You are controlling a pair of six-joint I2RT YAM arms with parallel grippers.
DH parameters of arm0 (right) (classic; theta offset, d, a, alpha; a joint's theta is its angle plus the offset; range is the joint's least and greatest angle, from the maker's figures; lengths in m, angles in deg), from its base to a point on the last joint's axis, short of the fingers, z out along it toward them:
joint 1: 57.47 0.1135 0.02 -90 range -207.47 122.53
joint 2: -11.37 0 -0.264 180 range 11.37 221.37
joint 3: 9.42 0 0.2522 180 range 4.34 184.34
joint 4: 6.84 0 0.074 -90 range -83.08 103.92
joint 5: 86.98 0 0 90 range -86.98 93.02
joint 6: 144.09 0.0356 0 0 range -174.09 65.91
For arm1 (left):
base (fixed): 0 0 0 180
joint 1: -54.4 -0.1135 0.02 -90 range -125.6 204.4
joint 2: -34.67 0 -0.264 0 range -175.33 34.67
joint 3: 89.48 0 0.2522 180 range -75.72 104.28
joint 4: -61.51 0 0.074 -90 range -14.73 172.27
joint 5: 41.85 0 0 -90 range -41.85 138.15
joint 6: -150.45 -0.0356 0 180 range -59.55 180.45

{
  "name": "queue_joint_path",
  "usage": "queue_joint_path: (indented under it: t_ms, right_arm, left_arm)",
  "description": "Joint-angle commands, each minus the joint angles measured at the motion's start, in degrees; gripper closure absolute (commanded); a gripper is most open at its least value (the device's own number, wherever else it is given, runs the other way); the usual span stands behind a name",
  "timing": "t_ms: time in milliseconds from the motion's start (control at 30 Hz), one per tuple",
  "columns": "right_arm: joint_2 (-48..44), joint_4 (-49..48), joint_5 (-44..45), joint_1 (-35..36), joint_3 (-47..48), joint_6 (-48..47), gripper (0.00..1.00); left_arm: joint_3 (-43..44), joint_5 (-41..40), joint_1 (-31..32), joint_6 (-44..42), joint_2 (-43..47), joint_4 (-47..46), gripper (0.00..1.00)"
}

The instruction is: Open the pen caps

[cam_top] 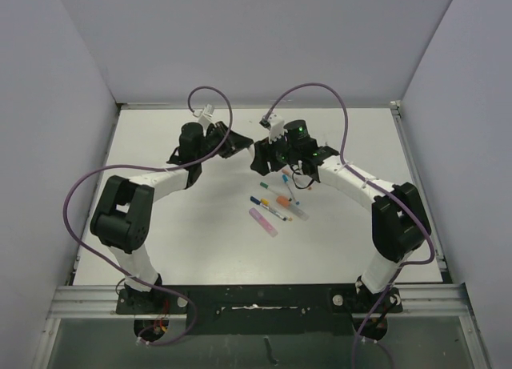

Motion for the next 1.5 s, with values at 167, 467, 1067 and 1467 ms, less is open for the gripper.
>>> queue_joint_path:
  t_ms: [167,467,1067,1467]
  right_arm:
    - [-0.34,-4.62,-0.37,0.42,3.91,0.52,0.50]
    - [0.67,-5.21,-0.76,0.41,4.50,0.80,0.71]
    - [1.54,-2.31,-3.00,-0.93,3.56,1.54,1.00]
    - [-1.56,2.29,-6.31,-2.14,-2.47,0.95,1.00]
  left_arm:
    - [1.57,1.22,1.90,-0.54,-0.37,-1.61,1.00]
    - [1.29,1.56,1.90,-0.36,-0.57,-2.05,1.00]
    - [4.53,-1.27,-0.06,-0.10,-0.91,-3.38,1.00]
    - [12.87,-3.30,-7.24,2.92,-4.02,-2.90,1.00]
